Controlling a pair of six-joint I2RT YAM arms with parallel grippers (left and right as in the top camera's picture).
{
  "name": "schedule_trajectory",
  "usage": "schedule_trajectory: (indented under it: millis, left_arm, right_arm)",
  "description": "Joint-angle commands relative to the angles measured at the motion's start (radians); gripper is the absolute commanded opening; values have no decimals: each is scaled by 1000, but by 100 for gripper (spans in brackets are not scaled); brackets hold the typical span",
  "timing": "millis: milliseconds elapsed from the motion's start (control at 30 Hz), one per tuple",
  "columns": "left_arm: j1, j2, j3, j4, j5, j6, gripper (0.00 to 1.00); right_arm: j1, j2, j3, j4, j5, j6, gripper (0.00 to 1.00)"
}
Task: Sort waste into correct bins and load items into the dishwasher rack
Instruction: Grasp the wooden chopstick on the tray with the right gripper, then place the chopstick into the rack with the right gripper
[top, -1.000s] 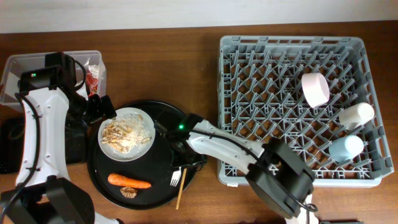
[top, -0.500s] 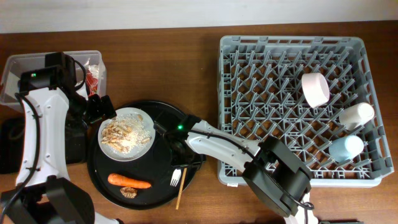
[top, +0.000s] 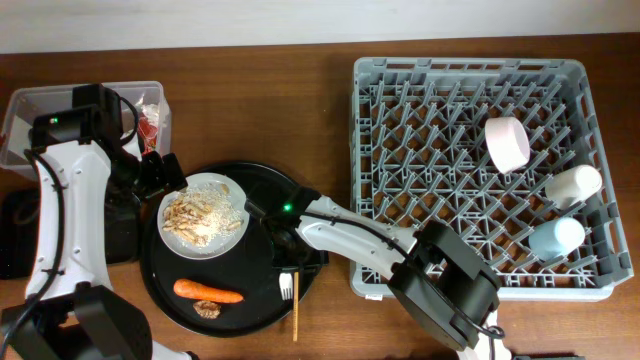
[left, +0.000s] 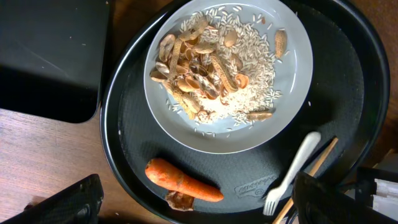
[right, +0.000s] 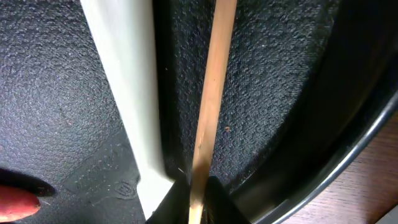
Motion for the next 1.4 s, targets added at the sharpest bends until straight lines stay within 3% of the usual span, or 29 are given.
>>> schedule_trajectory:
  millis: [0,67,167,400,600,867,900,933,967,1000,1133,1167,1200,1233,1367]
  left_arm:
    - [0,-14,3,3,-11,-6,97]
    - [0,-14,3,4,-11,-6,97]
    - [0,-14,3,6,-11,-6,97]
    - [0,-14,3,10,-10,-6,97]
    - [0,-14,3,10,-11,-6,97]
    - [0,-14,3,10,-10,-6,97]
    - [0,-14,3,10,-10,-6,97]
    - [0,-14,3,10,-10,-6,97]
    - [0,-14,3,10,-10,-6,97]
    - [0,-14,3,10,-10,-6,97]
    - [0,-14,3,10,-10,-6,97]
    - [0,-14,3,10,-11,-6,97]
    - [0,-14,3,10,-10,-6,97]
    - [0,-14,3,10,-11,-6,97]
    - [0,-14,3,10,-11,-6,97]
  right_arm:
    - [9,11,-11,0,5,8,11]
    - [9,11,-11,0,5,7,4]
    - [-2,-13,19,-18,11,-33,4]
    - [-146,-216,268,-269,238,-198,4]
    - [-399,-233,229,-296,250,-313,4]
    - [-431,-232,-8,-88,246,-313,6]
    - [-431,-232,-8,-84,246,-313,22]
    - [-431,-233,-8,-79,245,-319,27]
    - [-431,-233,8,-88,245,-354,46]
    - [-431,-233,43,-117,246,-367,54]
    - [-393,-235,247,-247,233,-390,56]
    - [-355,-235,282,-248,200,-399,63]
    - [-310,-235,287,-226,153,-399,85]
    - [-281,-233,285,-208,119,-399,93]
    - [-106,-172,240,-103,95,-327,94]
